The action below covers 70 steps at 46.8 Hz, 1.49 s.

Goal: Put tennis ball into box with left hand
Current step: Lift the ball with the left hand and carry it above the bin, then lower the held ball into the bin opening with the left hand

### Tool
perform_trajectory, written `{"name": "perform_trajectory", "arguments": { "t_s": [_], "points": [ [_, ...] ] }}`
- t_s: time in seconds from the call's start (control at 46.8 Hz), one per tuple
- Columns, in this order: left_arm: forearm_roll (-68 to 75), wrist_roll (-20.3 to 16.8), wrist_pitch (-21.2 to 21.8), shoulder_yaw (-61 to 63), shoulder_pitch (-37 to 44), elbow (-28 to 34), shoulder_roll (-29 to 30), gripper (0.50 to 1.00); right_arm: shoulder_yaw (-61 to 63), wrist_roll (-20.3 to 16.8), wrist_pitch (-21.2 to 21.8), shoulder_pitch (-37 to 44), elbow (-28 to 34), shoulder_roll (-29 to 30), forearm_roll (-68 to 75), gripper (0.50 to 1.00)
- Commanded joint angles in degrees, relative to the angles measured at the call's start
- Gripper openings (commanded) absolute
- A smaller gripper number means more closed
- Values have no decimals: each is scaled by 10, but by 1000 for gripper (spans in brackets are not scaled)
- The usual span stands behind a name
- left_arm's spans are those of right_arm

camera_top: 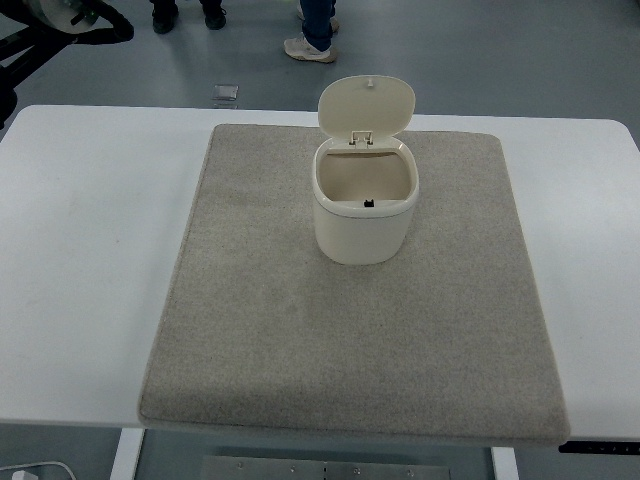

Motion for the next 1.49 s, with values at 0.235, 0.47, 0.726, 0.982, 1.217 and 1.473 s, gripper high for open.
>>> {"name": "perform_trajectory", "arguments": {
  "t_s": [0.235, 0.47, 0.726, 0.982, 1.217, 1.473],
  "points": [
    [2, -2, -19, -21, 2, -27, -15, 500, 0, 0, 0, 0, 0, 0, 0, 938],
    [3, -2, -21, -20, 4, -56, -31, 500, 0, 0, 0, 0, 0, 0, 0, 938],
    [8, -2, -23, -10, 11, -96, -50, 500, 0, 0, 0, 0, 0, 0, 0, 938],
    [14, 4, -27, 36, 10, -121, -56, 500, 0, 0, 0, 0, 0, 0, 0, 938],
    [16, 6, -33, 78, 9, -133, -57, 500, 0, 0, 0, 0, 0, 0, 0, 938],
    [27, 7, -33, 86, 12, -140, -71, 500, 0, 0, 0, 0, -1, 0, 0, 938]
  ]
}}
